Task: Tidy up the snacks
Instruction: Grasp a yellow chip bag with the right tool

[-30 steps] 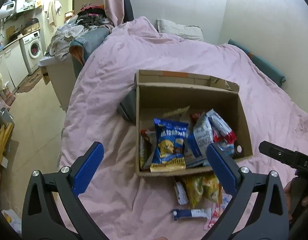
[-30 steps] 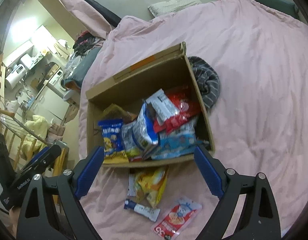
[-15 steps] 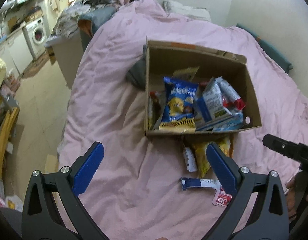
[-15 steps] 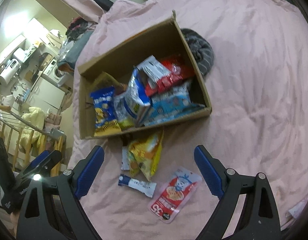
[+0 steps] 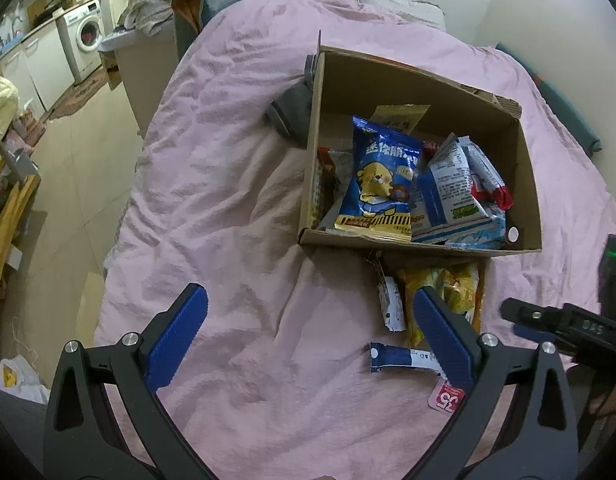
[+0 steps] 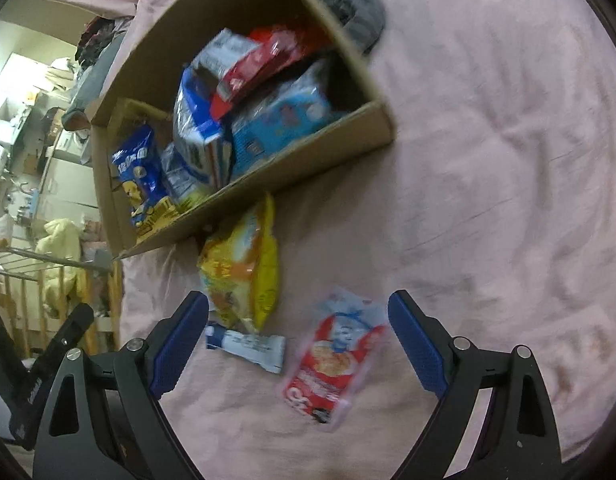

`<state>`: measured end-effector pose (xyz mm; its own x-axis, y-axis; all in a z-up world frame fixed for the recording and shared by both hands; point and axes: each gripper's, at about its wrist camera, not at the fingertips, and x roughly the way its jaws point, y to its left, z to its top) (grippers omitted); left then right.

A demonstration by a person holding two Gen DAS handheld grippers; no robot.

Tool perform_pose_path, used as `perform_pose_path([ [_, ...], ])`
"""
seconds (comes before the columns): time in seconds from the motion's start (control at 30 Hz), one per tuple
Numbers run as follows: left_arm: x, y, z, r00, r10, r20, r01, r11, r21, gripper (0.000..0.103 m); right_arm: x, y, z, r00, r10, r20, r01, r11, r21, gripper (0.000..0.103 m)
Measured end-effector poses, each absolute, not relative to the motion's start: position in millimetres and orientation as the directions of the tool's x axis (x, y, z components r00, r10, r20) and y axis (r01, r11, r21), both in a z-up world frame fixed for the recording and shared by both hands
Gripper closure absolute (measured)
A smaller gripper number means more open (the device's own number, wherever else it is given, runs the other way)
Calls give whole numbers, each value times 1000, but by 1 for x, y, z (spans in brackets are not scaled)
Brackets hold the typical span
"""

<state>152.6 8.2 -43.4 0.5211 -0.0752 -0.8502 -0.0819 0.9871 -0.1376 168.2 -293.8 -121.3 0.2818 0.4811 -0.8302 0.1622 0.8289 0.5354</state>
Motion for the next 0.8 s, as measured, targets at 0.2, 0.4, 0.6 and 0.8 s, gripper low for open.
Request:
perform_pose_path([
  [0.2,153,18,-44,509,-98,-855,-105,979,-175,2,192,-257,-138,205,515,-832,109,833,543,10],
  [0.4,151,28,-48,501,-90,-861,-123,977,-174,2,210,-241,-153,163,512,-843,136,835,533,19],
  [0.6,153,33,-54,478,-108,-872,-153,967,-204,2,208,-246,-152,163,513,-843,116,838,533,55],
  [0.8,157,21,-58,463,-121,-878,-131,971,-202,2,188,-263,-133,188,534,-824,73,830,554,58],
])
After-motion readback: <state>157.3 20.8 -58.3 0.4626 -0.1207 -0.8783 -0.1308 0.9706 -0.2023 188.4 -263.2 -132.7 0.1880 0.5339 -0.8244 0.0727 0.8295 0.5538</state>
